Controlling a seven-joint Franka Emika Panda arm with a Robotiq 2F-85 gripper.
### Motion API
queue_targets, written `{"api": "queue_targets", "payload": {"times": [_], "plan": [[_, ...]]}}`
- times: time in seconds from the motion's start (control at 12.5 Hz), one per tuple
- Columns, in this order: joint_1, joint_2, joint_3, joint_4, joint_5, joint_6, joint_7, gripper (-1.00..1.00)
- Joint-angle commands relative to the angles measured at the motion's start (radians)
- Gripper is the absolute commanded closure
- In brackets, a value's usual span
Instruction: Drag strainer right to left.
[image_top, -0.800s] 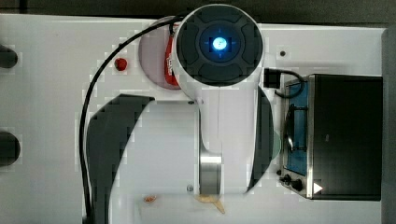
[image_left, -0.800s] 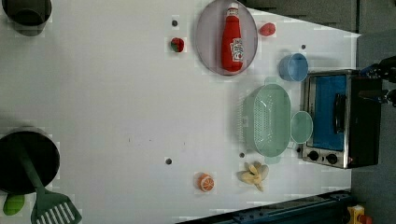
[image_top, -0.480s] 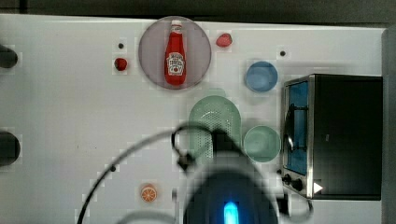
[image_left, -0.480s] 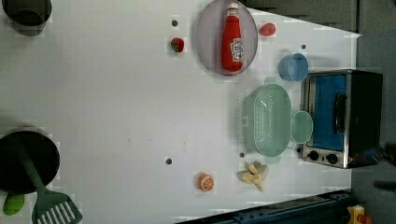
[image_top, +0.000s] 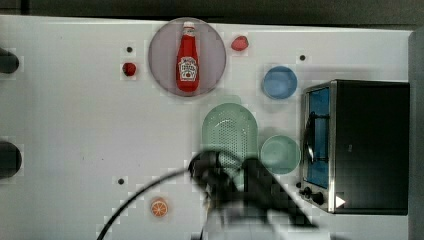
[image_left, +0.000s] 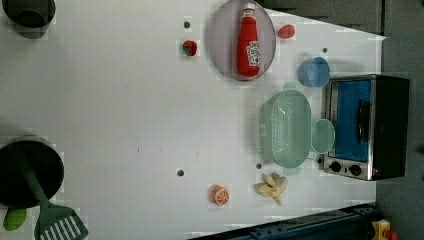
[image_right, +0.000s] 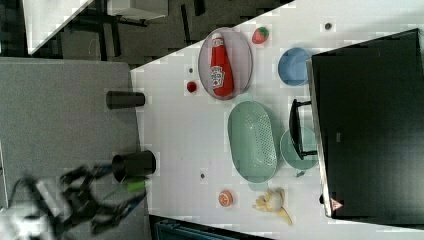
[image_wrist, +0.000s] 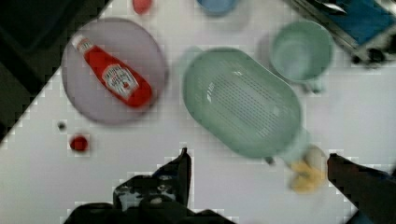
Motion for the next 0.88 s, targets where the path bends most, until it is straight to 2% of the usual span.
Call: {"api": "queue_targets", "payload": {"times": [0.08, 0.48, 0.88], "plan": [[-0.025, 0.236, -0.004, -0.141, -0.01, 0.158, 0.178, -1.0], [-0.025, 0.541, -0.005, -0.177, -0.01, 0.453, 0.545, -1.0], [-0.019, 0.807, 0.001, -0.183, -0.009, 0.699, 0.586, -1.0]]}}
